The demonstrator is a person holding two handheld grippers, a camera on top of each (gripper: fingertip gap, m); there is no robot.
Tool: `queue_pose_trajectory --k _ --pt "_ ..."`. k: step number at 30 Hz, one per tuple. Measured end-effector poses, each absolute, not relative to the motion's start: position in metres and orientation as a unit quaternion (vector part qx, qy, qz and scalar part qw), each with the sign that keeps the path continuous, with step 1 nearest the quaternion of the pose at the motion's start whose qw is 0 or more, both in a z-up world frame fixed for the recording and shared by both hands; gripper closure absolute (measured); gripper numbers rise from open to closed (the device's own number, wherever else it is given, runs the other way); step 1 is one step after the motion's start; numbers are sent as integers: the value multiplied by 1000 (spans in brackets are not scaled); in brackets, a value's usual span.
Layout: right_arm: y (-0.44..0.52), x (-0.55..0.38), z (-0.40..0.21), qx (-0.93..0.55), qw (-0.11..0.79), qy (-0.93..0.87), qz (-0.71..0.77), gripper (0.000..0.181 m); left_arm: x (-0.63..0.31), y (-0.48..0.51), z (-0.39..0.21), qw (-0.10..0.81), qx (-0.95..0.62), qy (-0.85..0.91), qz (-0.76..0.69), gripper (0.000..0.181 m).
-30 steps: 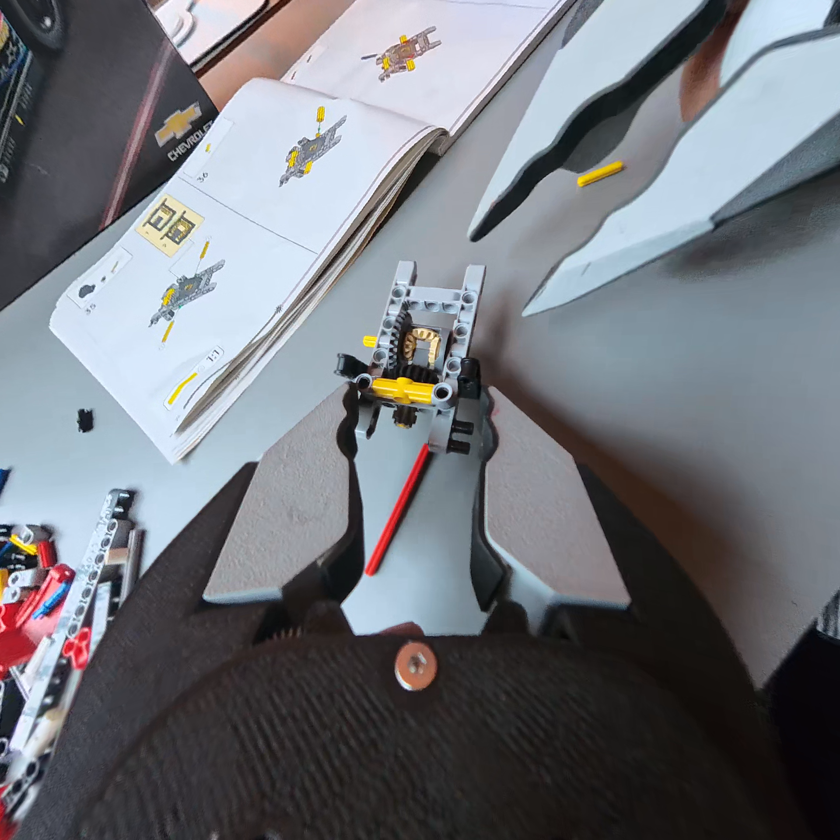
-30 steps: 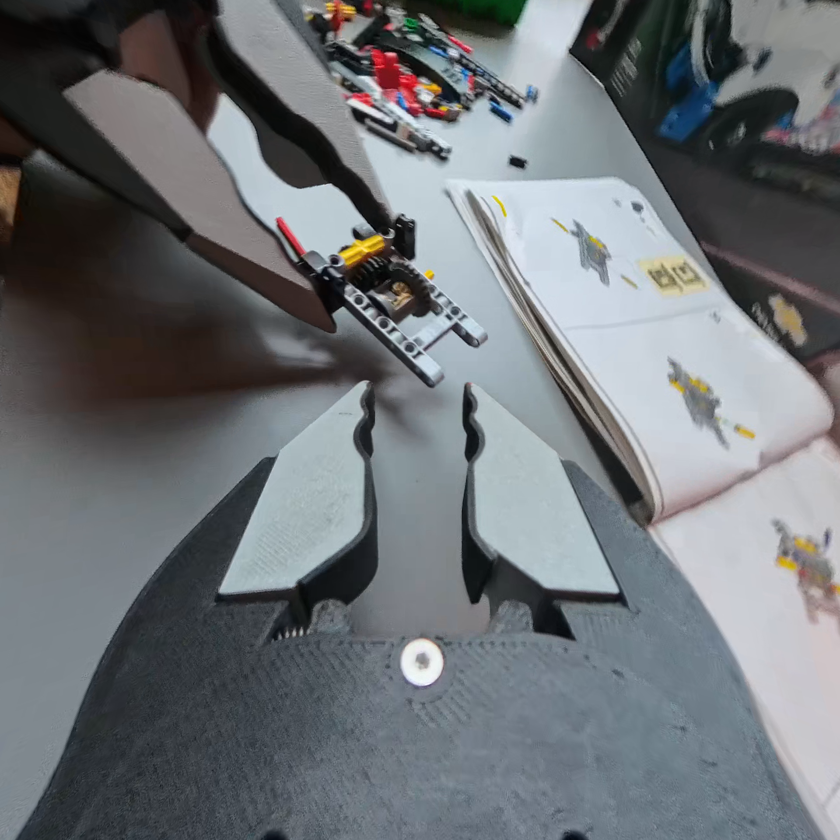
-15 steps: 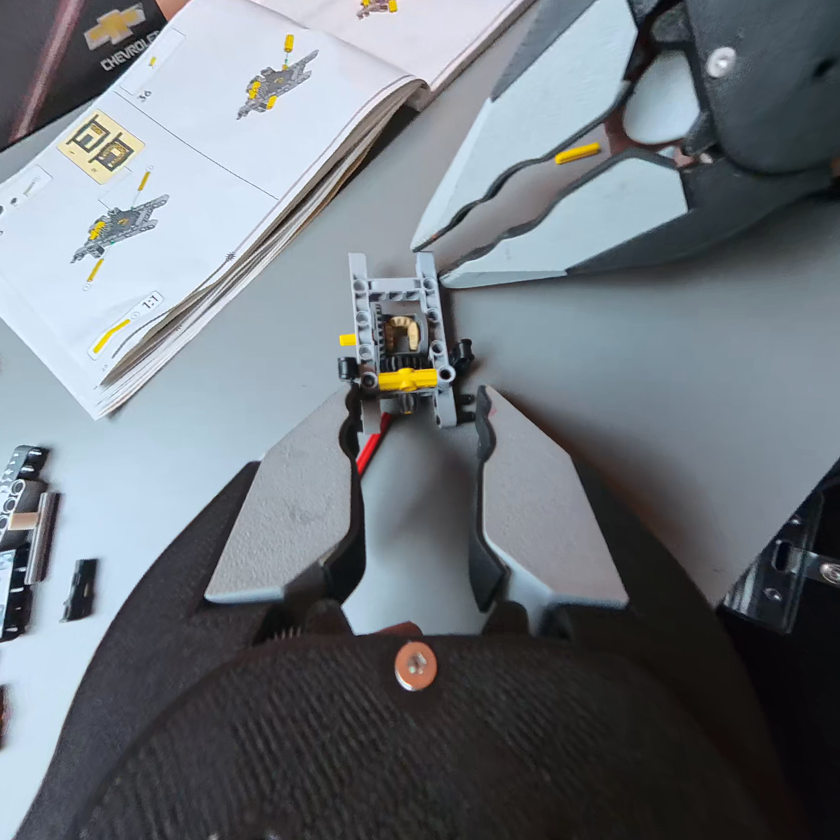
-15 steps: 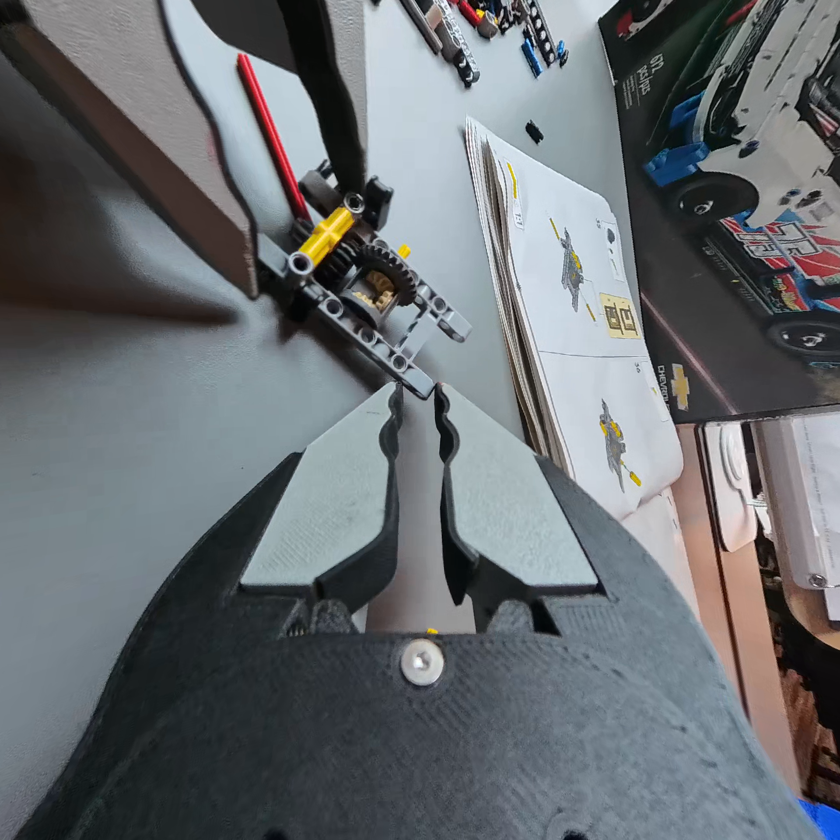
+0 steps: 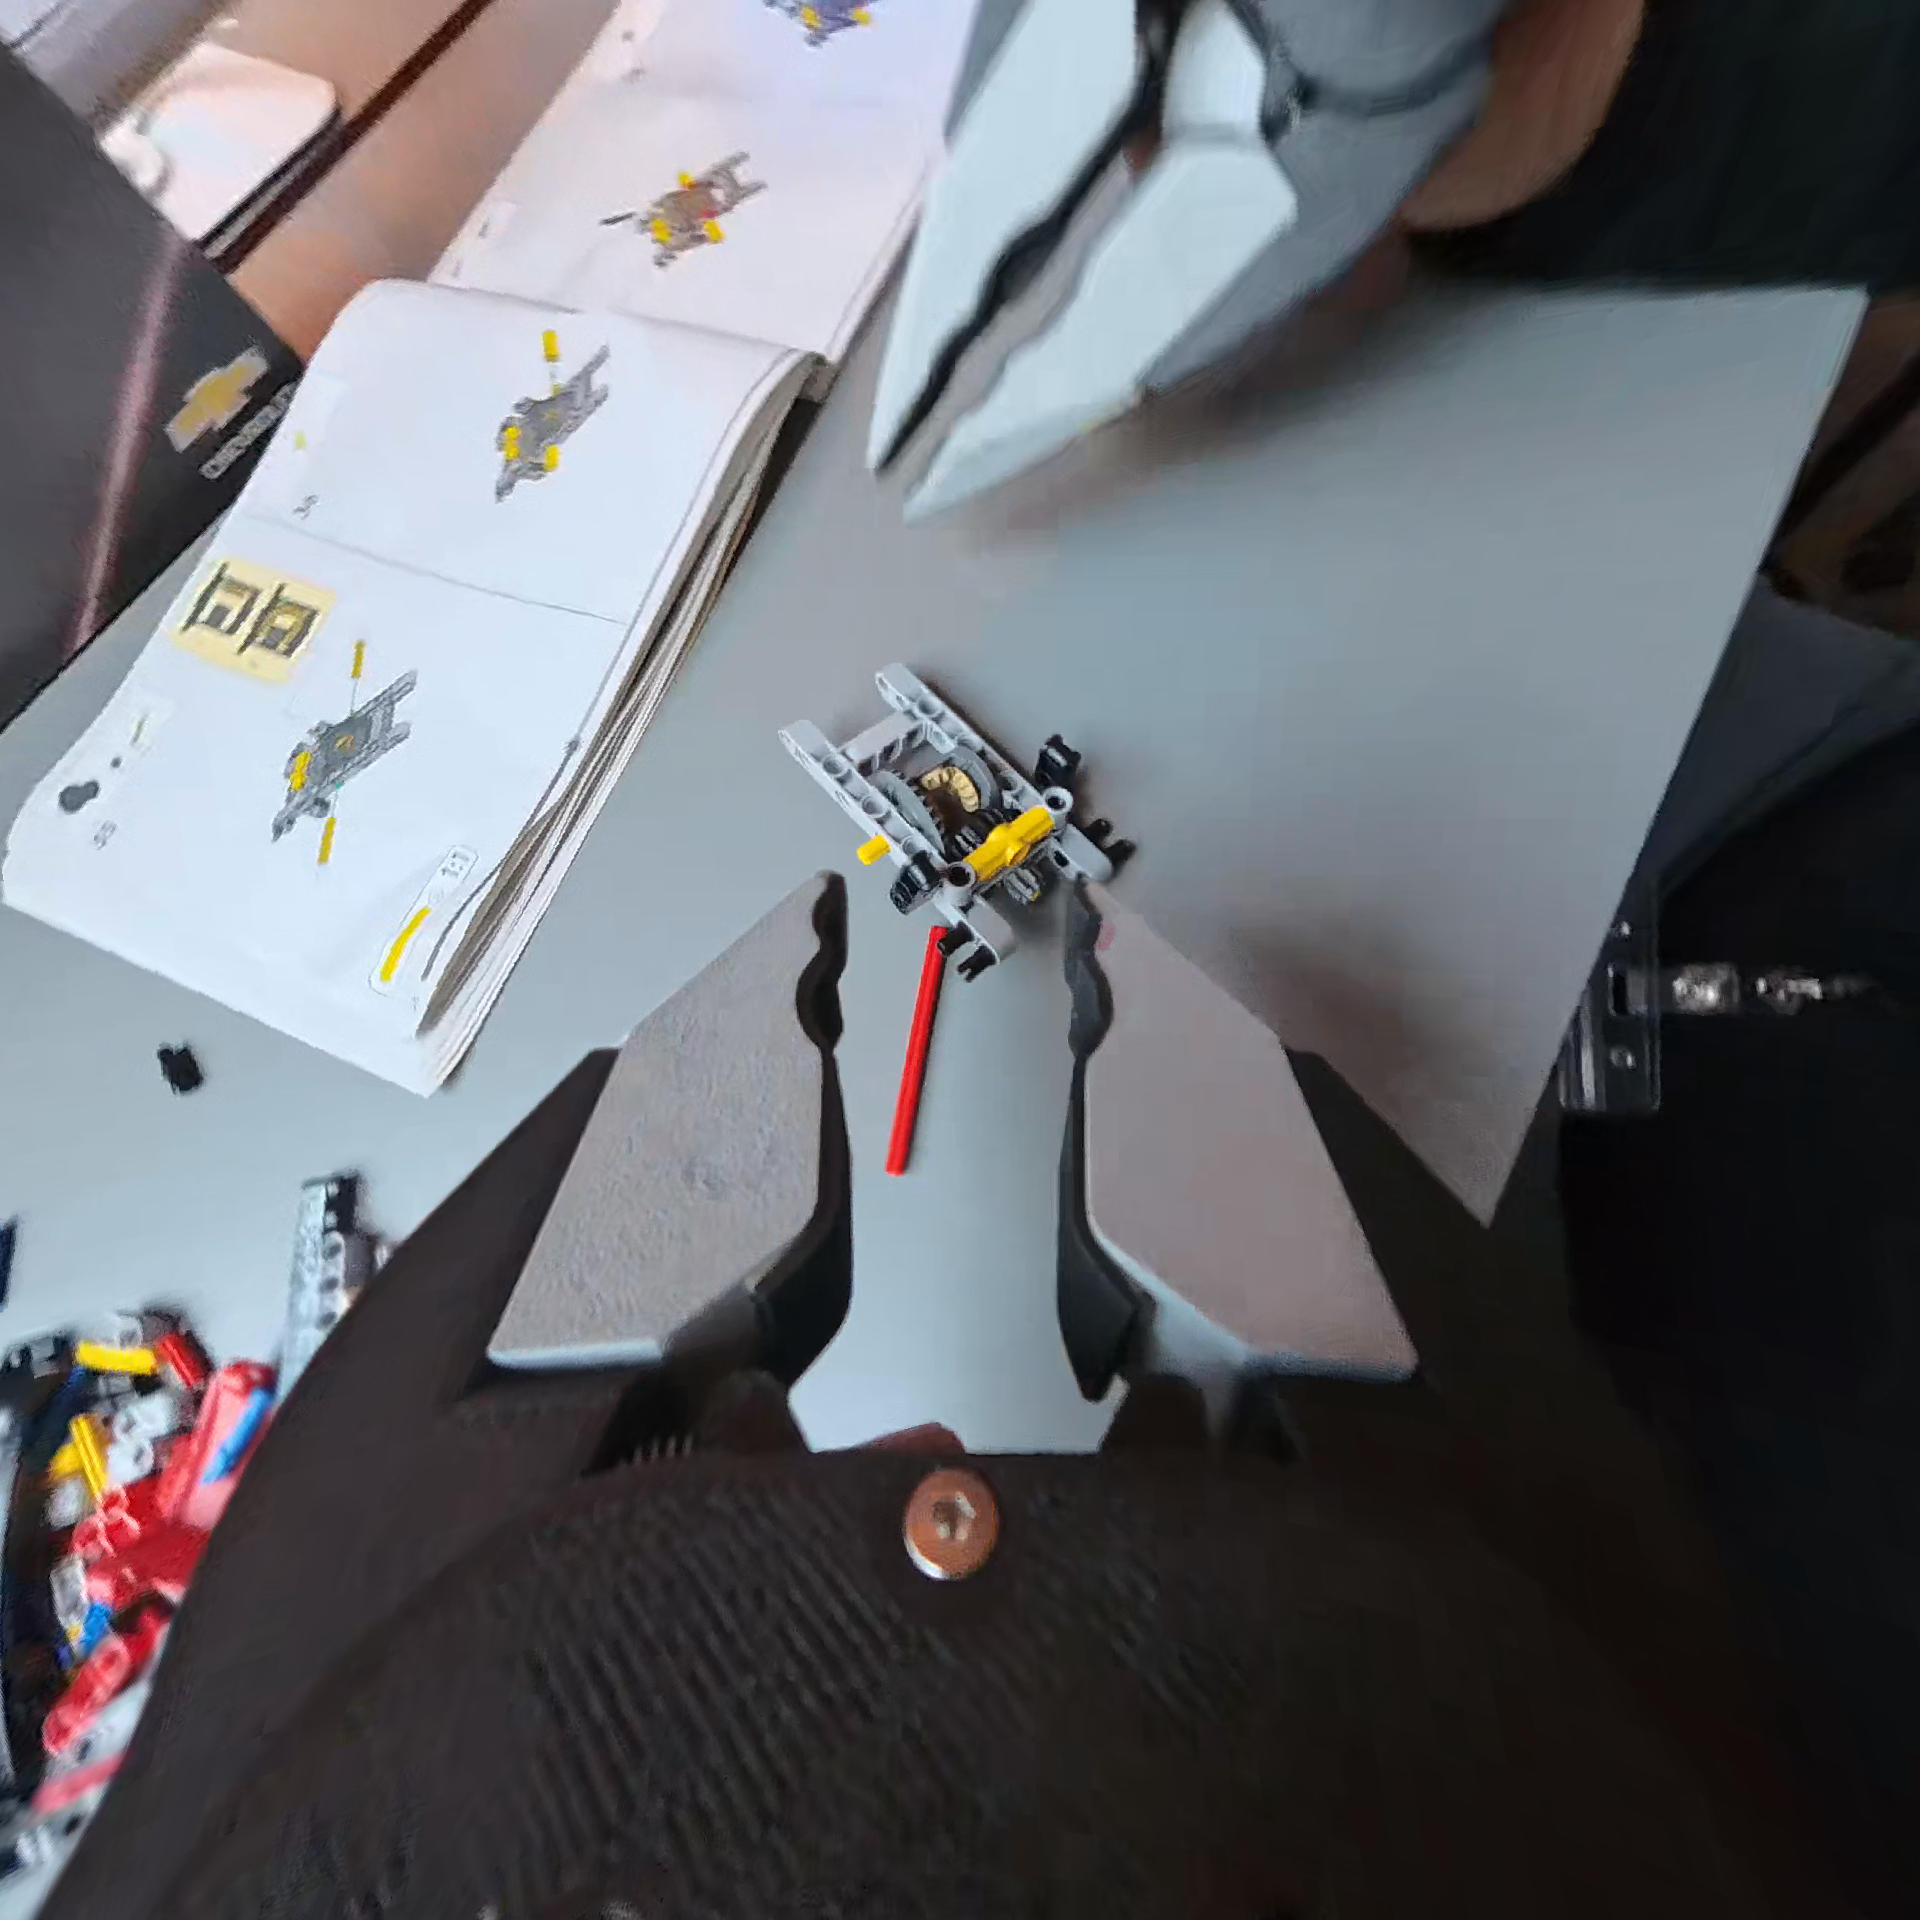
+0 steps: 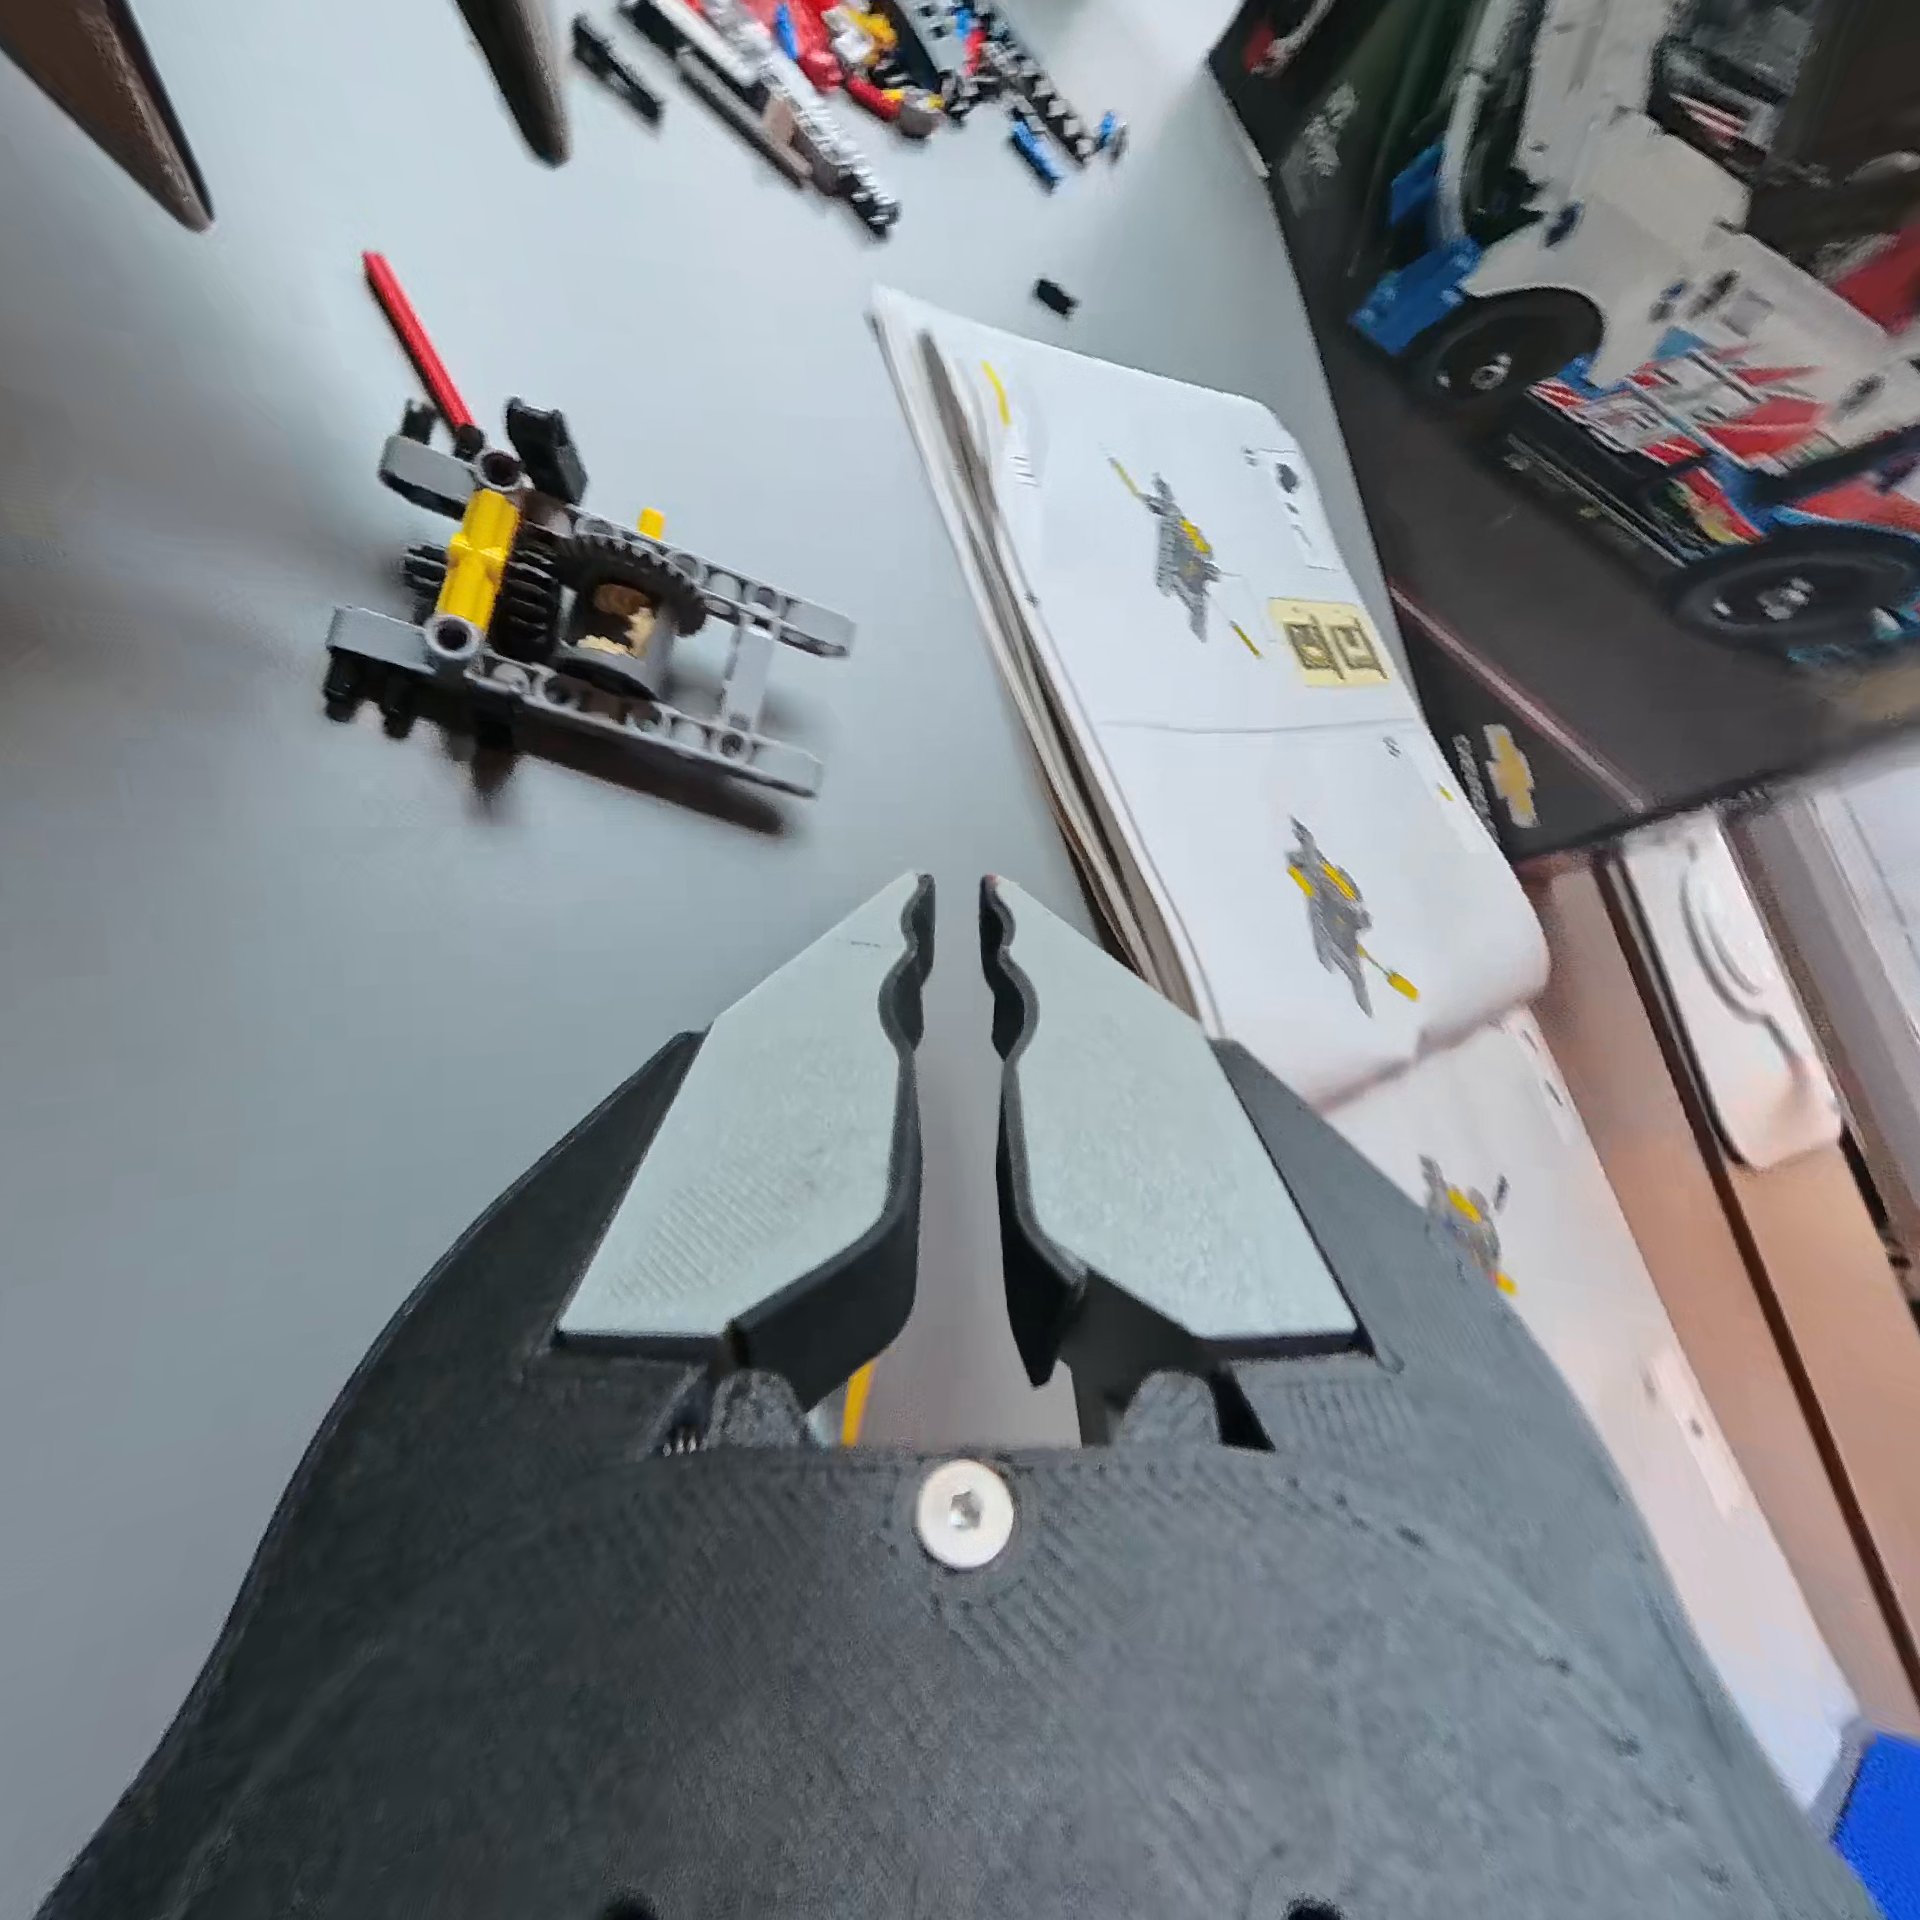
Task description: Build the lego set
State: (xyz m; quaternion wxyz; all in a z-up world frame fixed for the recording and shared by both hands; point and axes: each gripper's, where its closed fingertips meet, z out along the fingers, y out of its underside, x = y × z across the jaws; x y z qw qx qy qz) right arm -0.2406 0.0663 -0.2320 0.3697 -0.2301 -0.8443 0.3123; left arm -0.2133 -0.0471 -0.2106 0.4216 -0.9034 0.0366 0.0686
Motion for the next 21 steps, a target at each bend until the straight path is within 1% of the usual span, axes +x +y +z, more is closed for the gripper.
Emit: queue_pose_trajectory --k 2,4,6,9,11,13,16,18,20,21 --pt "86 -230 -224 -250 359 -835 334 174 -218 -45 -216 408 -906 86 77 157" --pt "102 -214 -229 -268 313 -841 352 169 -225 -42 -227 386 -910 125 89 162" --pt "117 -198 -242 -285 271 -848 354 162 -221 -39 -238 373 -913 158 56 161" --pt "136 -184 -256 -309 261 -847 345 163 -224 -34 -247 362 -916 168 25 152" --pt "142 -179 -260 -327 249 -845 342 163 -222 -34 -248 365 -913 182 0 150" --pt "142 -177 -262 -339 236 -843 345 161 -218 -34 -252 359 -912 197 -24 151" --pt "135 -173 -267 -351 198 -846 350 153 -218 -32 -259 351 -914 200 -40 153" --pt "132 -174 -268 -355 191 -845 352 157 -218 -29 -262 352 -913 202 -41 156" --pt "131 -175 -269 -356 192 -846 348 172 -218 -26 -261 357 -913 196 -43 158" --pt "129 -176 -269 -352 195 -847 347 174 -218 -25 -261 357 -913 191 -47 160"
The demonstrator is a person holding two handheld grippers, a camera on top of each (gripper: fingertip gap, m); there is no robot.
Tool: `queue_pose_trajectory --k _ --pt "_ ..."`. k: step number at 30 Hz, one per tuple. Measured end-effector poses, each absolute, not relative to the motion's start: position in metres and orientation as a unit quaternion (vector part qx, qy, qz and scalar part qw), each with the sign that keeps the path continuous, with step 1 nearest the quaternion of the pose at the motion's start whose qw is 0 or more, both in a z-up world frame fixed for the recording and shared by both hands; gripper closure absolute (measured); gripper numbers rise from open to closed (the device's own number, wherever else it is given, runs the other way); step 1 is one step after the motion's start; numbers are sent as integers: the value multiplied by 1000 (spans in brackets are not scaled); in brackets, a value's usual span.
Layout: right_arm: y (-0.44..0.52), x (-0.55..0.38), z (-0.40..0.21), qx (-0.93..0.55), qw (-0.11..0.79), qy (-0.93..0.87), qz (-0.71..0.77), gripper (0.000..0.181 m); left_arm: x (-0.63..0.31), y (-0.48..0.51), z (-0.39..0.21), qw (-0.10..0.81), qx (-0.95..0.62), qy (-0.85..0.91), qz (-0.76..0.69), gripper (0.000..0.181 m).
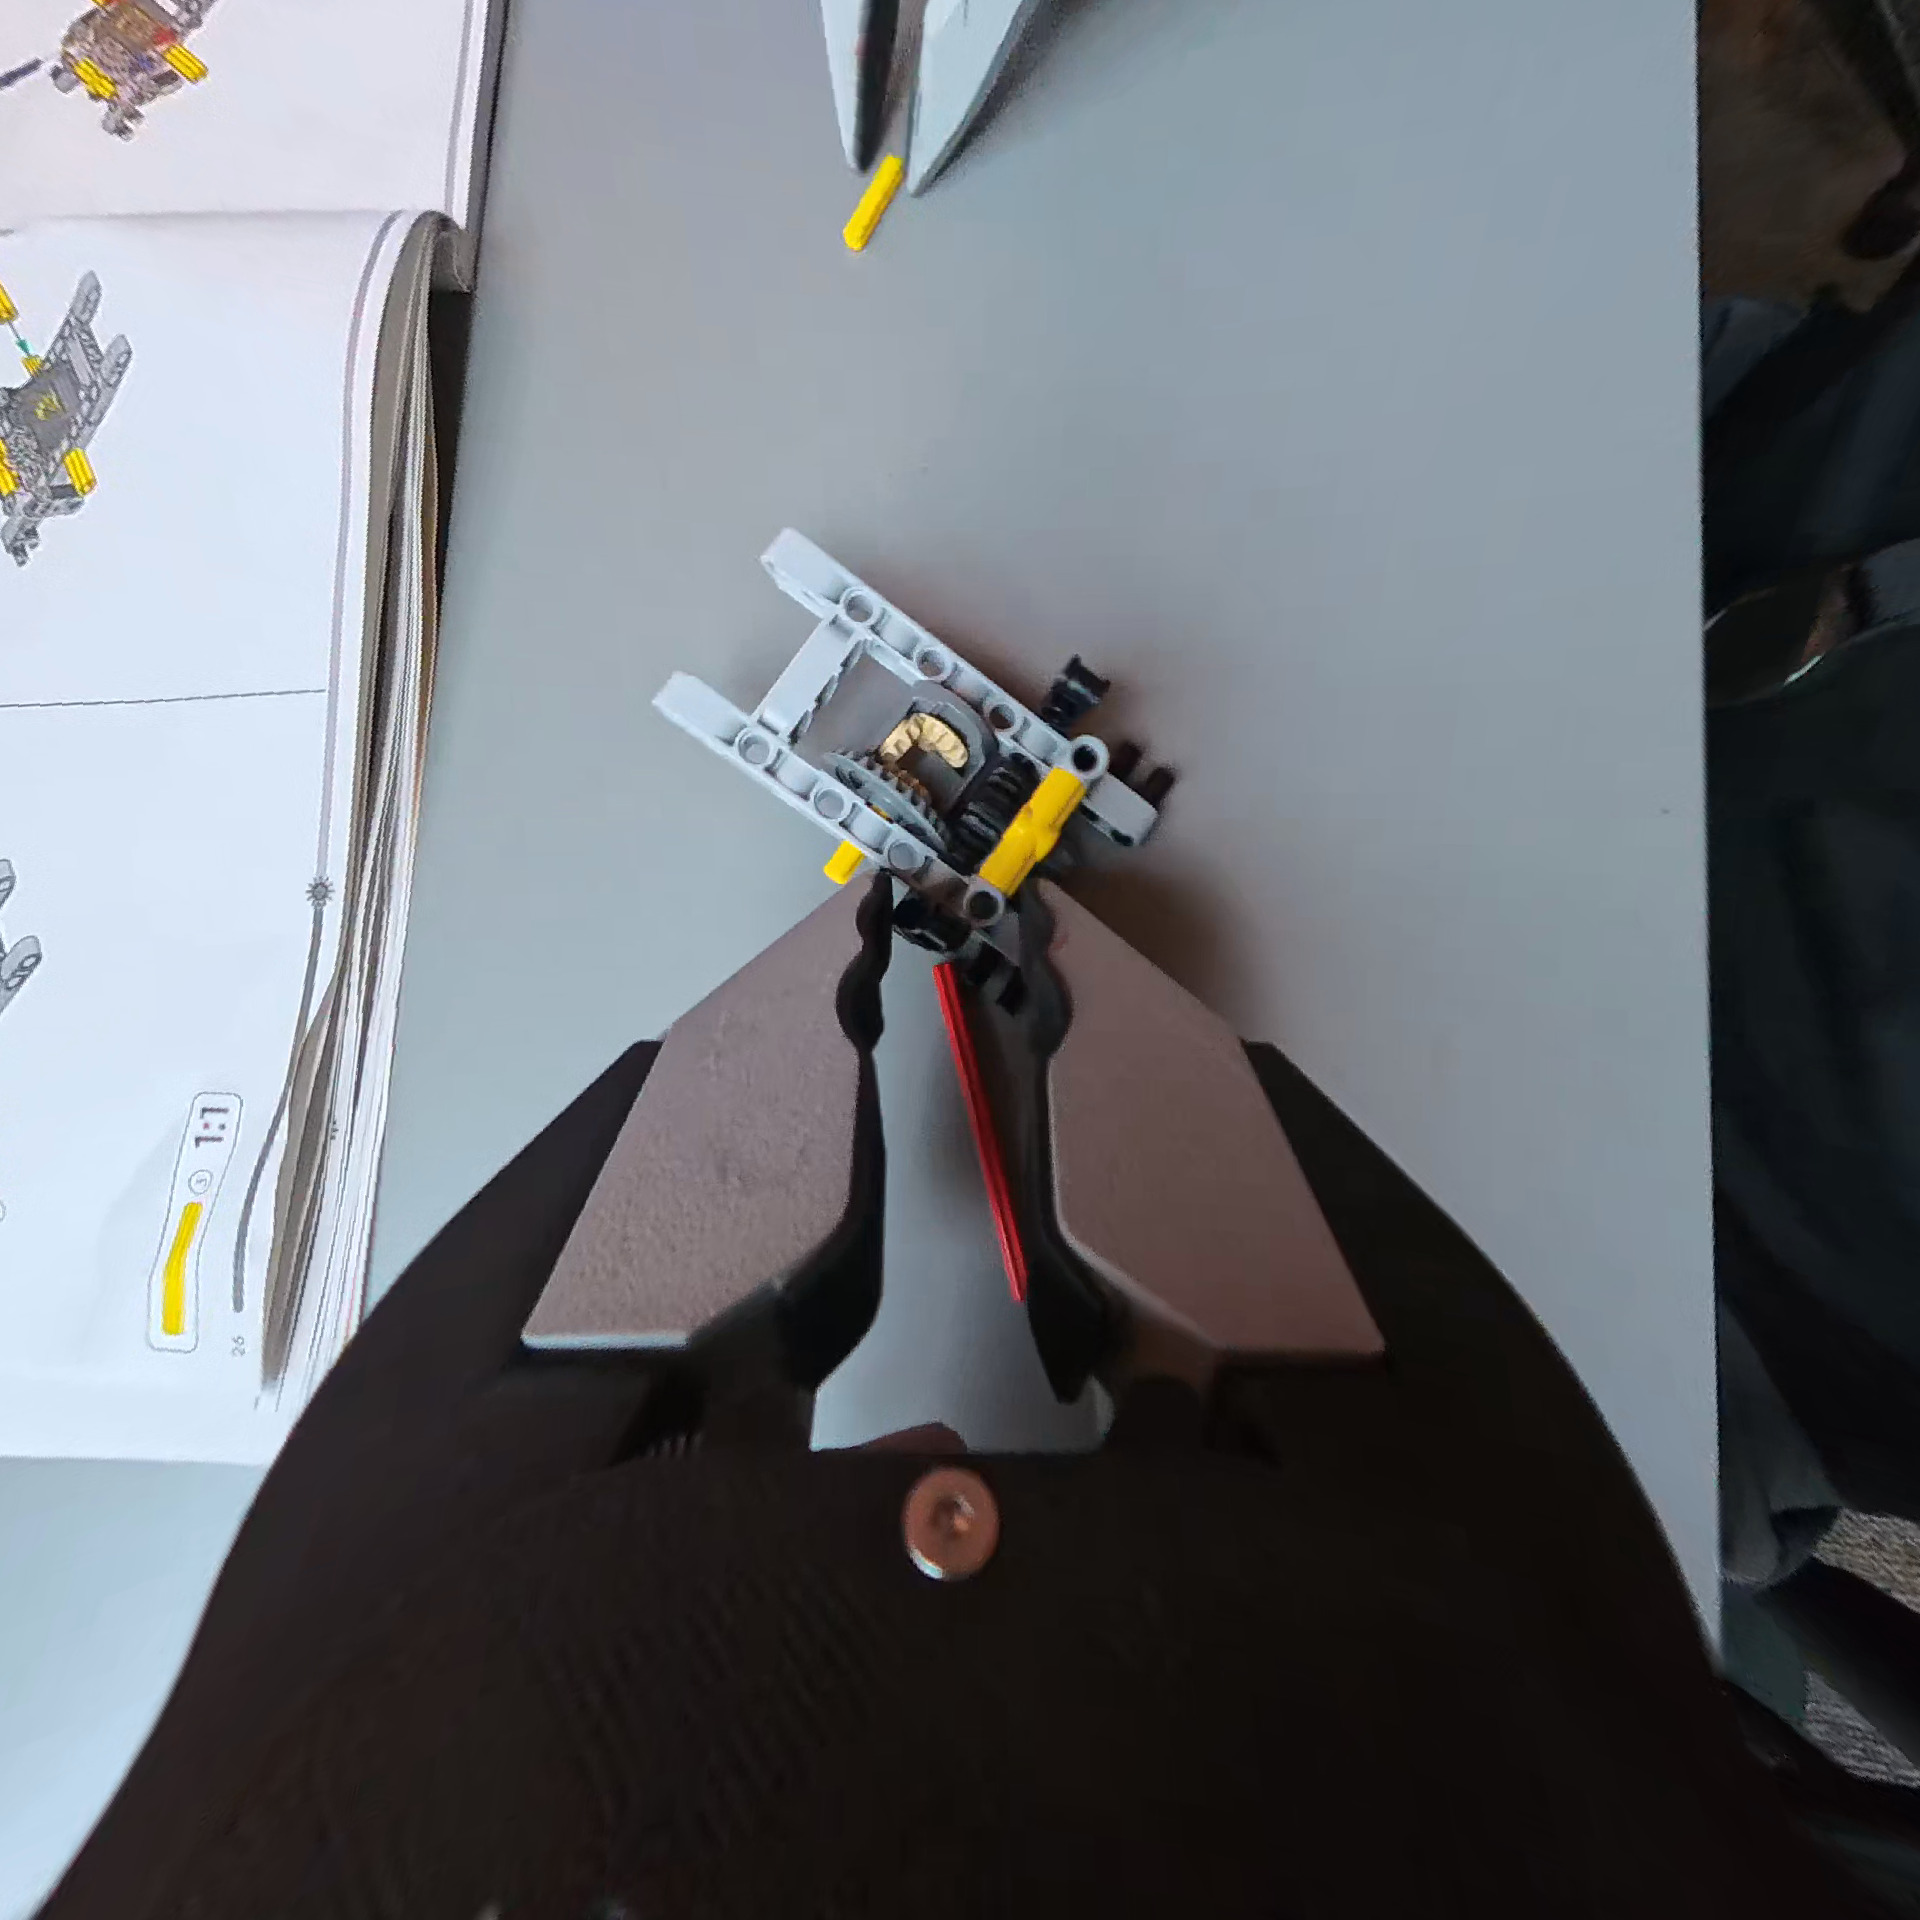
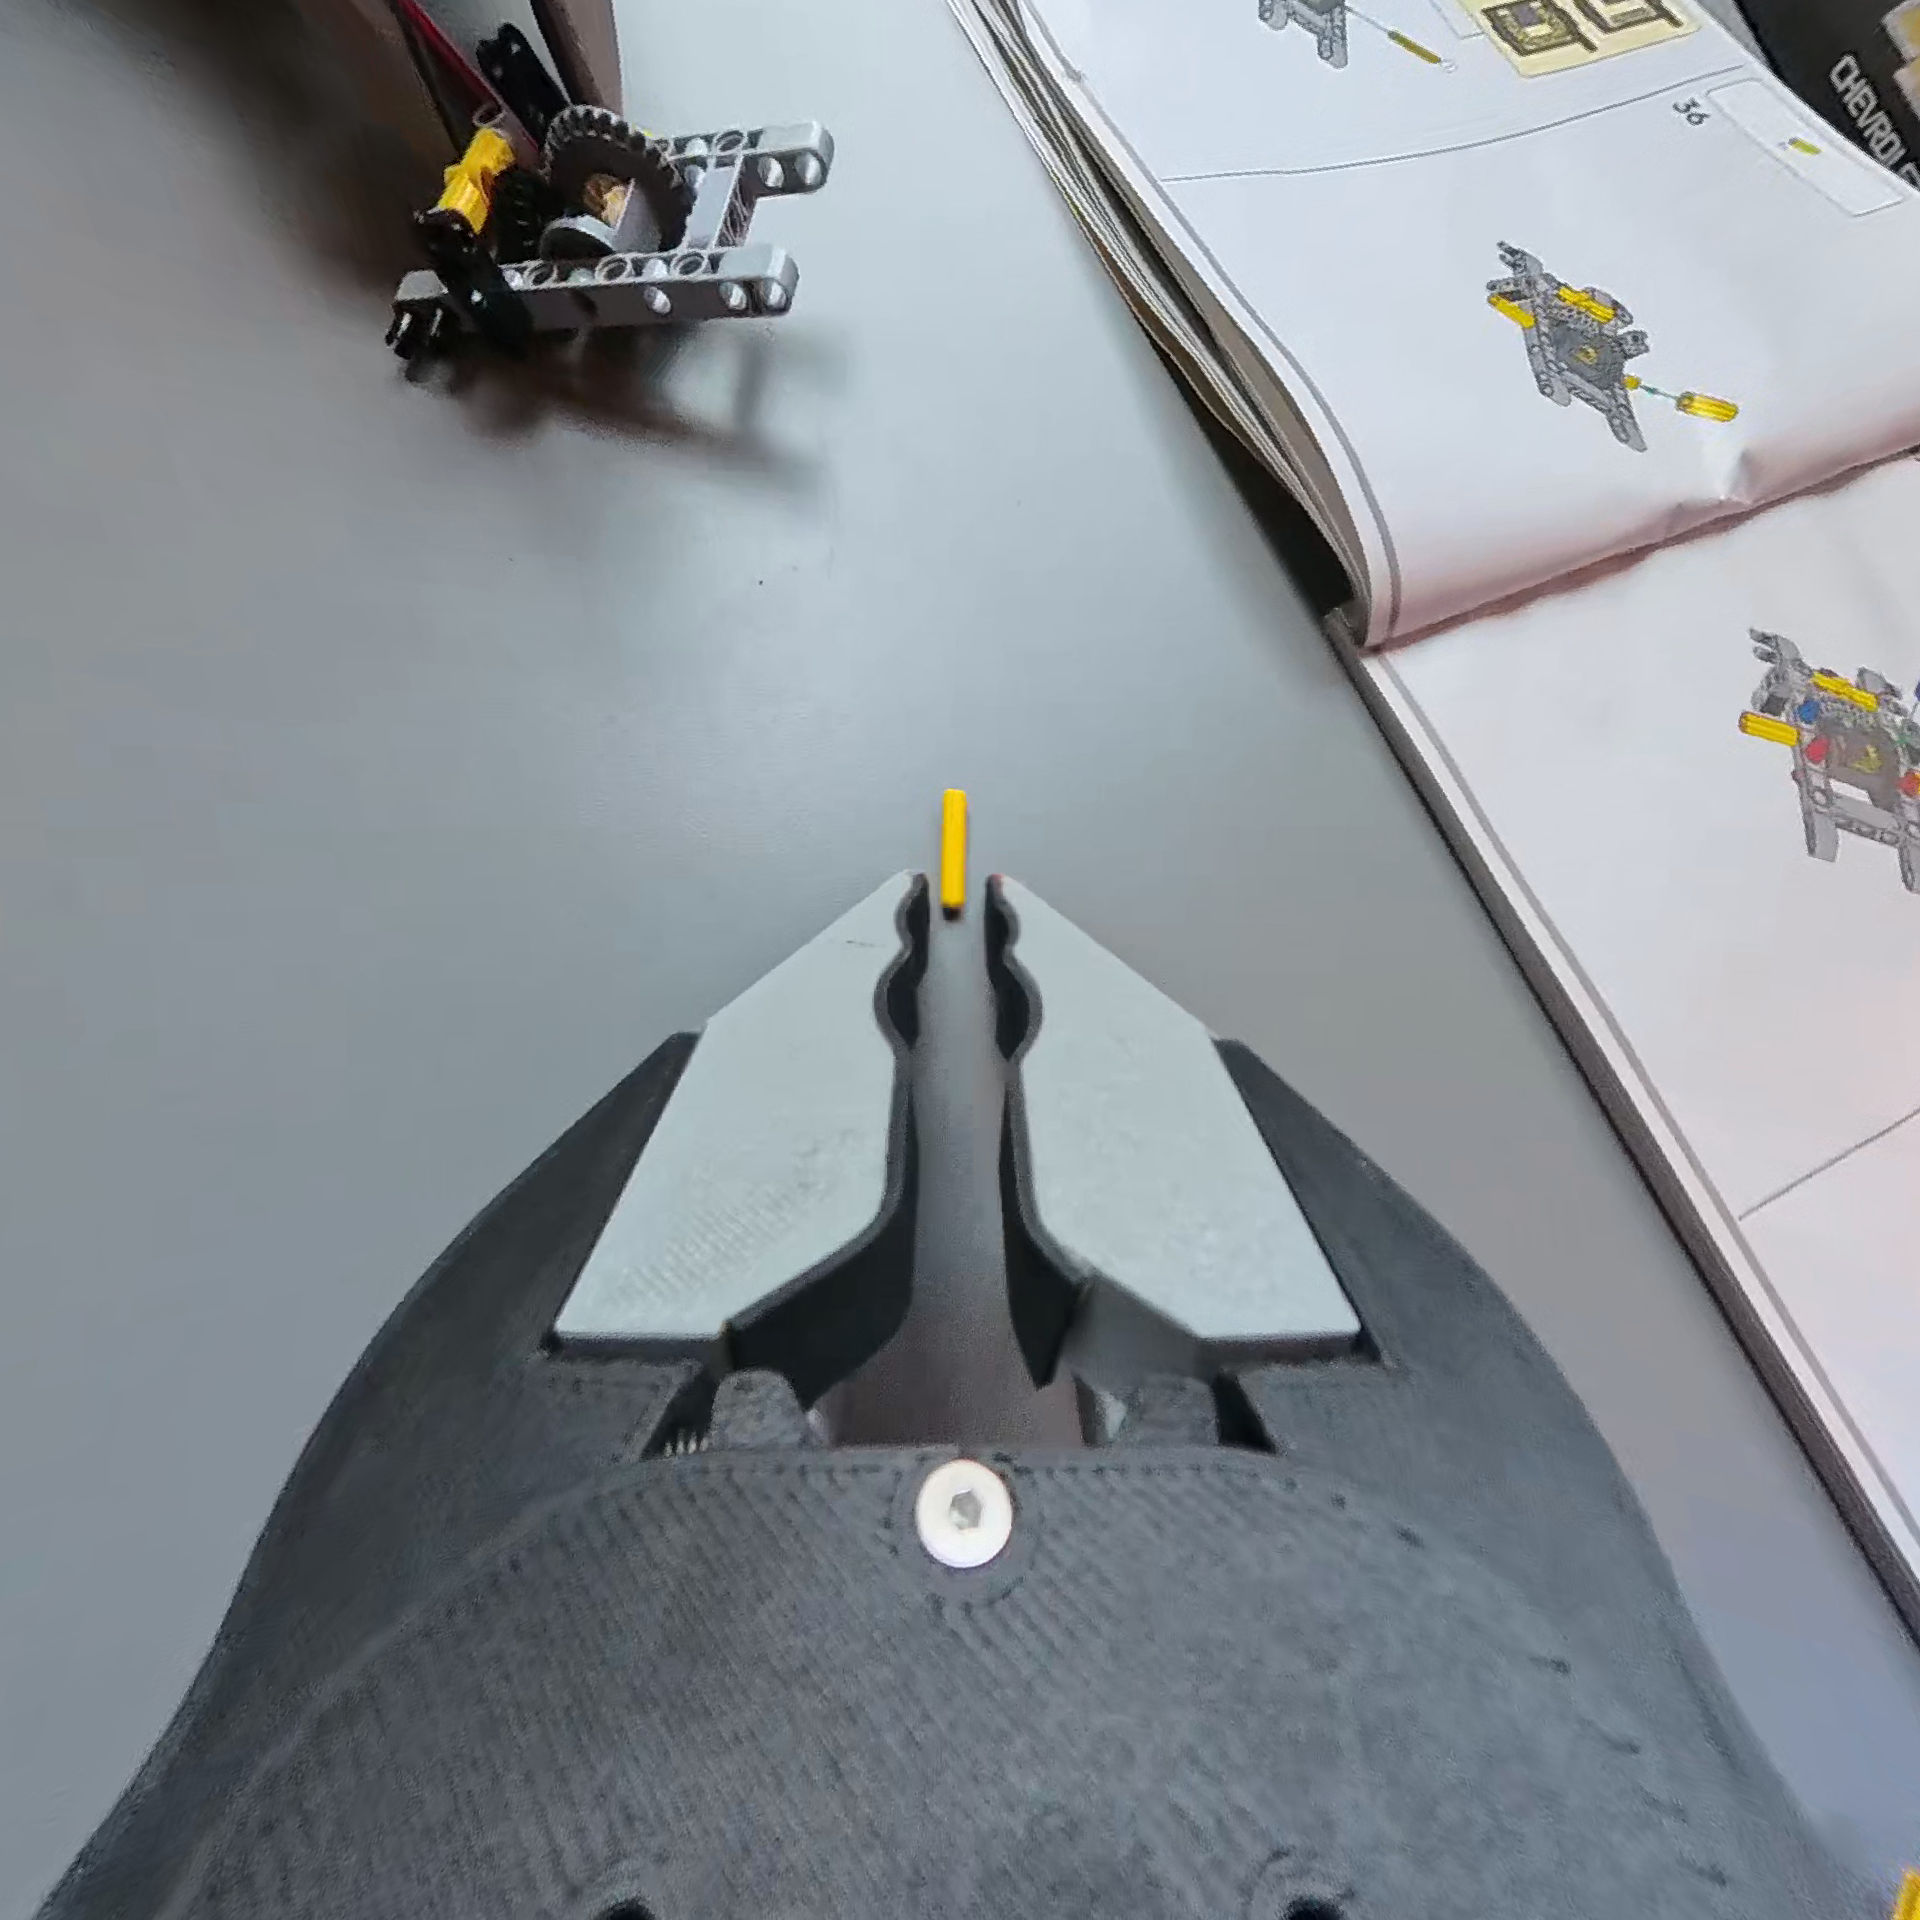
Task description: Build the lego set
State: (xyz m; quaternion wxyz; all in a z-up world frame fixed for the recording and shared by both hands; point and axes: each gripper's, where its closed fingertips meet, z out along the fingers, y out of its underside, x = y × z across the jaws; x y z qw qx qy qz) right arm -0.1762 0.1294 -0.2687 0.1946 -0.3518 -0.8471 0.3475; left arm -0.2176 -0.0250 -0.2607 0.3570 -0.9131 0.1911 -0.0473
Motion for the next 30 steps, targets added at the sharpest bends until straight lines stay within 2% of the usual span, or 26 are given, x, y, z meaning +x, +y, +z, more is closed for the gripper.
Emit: queue_pose_trajectory --k 2,5,12,30 --pt "128 -178 -269 -346 203 -849 344 181 -218 -22 -261 357 -916 174 -52 160" --pt "119 -175 -269 -346 194 -851 345 181 -213 -19 -260 351 -924 135 -70 160" --pt "65 -164 -260 -349 117 -838 404 181 -193 -12 -257 344 -931 52 -111 160" --pt "41 -166 -255 -313 76 -842 433 181 -182 2 -261 340 -936 71 -65 160"
